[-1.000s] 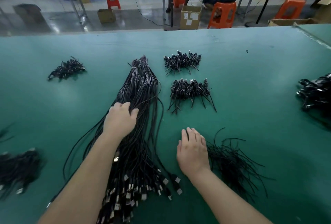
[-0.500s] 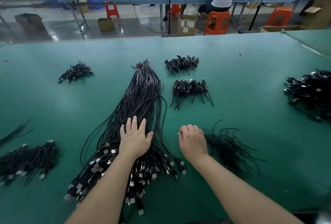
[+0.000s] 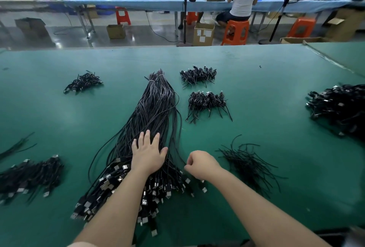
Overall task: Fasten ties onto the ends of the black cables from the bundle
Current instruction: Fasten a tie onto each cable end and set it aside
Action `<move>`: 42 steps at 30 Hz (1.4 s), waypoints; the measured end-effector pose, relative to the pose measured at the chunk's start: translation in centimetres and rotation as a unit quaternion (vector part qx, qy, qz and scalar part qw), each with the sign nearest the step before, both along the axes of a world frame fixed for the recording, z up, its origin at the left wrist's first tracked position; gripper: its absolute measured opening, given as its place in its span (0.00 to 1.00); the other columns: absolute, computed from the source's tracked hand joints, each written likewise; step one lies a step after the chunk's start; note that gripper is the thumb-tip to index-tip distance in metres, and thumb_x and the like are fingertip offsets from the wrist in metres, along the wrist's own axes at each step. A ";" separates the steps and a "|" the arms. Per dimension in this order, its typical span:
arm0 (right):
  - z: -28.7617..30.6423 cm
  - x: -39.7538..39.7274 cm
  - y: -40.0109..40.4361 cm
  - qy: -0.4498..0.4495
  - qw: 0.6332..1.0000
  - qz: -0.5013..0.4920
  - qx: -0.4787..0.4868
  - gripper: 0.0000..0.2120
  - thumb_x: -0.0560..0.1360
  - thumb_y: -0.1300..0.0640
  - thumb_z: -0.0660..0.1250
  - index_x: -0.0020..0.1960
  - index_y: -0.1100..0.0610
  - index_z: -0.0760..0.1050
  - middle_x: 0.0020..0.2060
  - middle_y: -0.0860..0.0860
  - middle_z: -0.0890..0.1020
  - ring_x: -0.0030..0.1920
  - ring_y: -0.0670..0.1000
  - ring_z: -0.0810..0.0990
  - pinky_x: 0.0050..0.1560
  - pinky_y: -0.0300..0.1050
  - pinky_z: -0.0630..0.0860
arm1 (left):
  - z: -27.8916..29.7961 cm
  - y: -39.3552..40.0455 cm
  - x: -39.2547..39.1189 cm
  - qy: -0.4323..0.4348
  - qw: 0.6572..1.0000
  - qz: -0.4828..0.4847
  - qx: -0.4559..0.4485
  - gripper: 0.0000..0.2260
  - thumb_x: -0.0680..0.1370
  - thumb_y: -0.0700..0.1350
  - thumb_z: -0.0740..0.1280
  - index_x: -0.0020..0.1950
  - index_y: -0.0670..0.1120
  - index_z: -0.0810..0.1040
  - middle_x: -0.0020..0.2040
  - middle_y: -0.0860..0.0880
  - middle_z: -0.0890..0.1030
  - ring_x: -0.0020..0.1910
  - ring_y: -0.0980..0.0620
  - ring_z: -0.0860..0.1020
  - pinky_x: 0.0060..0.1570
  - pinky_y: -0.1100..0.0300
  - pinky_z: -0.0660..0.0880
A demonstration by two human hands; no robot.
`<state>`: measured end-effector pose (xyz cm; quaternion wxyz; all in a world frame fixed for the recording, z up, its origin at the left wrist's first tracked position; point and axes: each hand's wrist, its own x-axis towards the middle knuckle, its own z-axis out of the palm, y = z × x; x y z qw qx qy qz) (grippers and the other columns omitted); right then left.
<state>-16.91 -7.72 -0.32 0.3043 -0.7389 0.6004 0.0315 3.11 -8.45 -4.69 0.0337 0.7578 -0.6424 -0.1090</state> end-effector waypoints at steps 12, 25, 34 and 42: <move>2.1 -2.8 0.6 -0.340 0.905 -0.178 0.185 0.05 0.82 0.59 0.66 0.54 0.62 0.76 0.47 0.56 0.86 0.42 0.53 0.88 0.42 0.44 0.83 | 1.4 -0.4 -0.4 0.028 0.998 0.032 0.037 0.31 0.82 0.66 0.49 0.82 0.55 0.52 0.83 0.46 0.44 0.80 0.44 0.35 0.76 0.39 0.32; 4.9 -4.6 1.1 -0.397 0.876 -0.211 0.177 0.09 0.82 0.62 0.62 0.54 0.59 0.82 0.28 0.47 0.75 0.25 0.45 0.66 0.26 0.37 0.66 | 0.9 0.2 -5.4 -0.113 0.980 -0.132 0.095 0.28 0.85 0.48 0.50 0.83 0.44 0.44 0.83 0.48 0.43 0.81 0.46 0.38 0.79 0.45 0.38; 9.1 -6.4 1.9 -0.383 0.903 -0.096 0.169 0.14 0.80 0.62 0.61 0.50 0.55 0.86 0.27 0.48 0.70 0.24 0.46 0.63 0.25 0.38 0.63 | 4.7 -0.6 -5.8 0.133 0.990 0.030 -0.034 0.18 0.83 0.43 0.54 0.67 0.41 0.76 0.70 0.41 0.76 0.75 0.43 0.66 0.73 0.48 0.64; 11.4 -7.0 2.8 -0.310 0.939 0.018 0.146 0.11 0.82 0.57 0.63 0.52 0.54 0.85 0.26 0.45 0.67 0.27 0.47 0.59 0.29 0.42 0.57 | 8.1 -4.2 -7.0 0.726 0.616 0.305 -0.027 0.17 0.83 0.34 0.55 0.70 0.47 0.70 0.37 0.45 0.73 0.26 0.54 0.69 0.21 0.63 0.69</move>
